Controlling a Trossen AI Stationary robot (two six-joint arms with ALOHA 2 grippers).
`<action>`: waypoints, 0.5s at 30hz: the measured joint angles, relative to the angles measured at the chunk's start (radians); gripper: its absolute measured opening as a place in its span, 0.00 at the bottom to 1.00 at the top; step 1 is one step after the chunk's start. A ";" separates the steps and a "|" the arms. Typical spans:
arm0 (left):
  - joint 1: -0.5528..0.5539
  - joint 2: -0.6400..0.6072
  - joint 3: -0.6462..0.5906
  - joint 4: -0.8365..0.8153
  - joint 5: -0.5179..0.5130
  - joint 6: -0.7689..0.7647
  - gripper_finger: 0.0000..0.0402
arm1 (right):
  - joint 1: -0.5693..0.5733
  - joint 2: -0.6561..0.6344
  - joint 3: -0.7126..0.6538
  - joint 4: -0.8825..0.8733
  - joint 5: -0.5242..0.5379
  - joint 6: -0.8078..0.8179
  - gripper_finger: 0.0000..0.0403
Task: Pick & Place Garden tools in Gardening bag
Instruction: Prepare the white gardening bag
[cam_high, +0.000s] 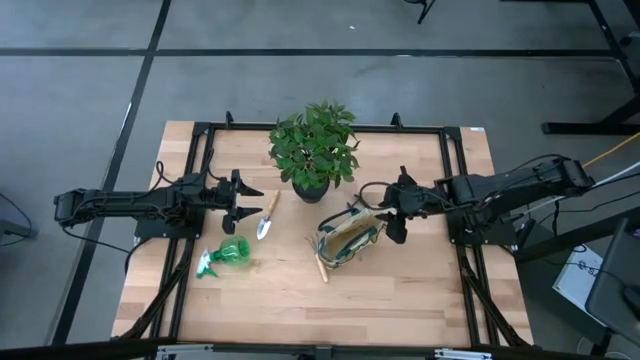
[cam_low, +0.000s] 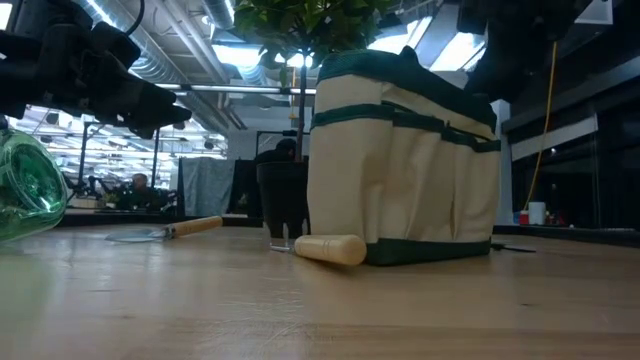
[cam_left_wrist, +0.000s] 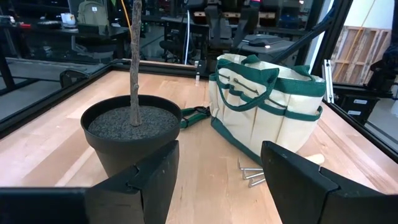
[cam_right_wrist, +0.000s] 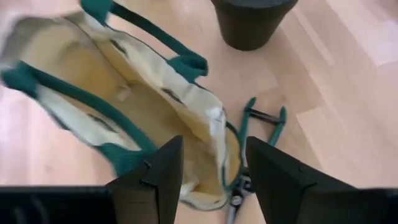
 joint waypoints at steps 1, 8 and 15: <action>0.000 0.000 0.000 0.000 0.000 0.000 0.56 | 0.000 0.012 0.000 -0.002 0.005 -0.012 0.44; 0.000 0.000 0.000 0.000 0.000 0.000 0.56 | -0.018 0.069 0.000 0.000 0.054 -0.030 0.44; 0.000 0.000 0.000 0.000 0.000 0.000 0.56 | -0.029 0.072 0.000 -0.025 0.018 -0.023 0.41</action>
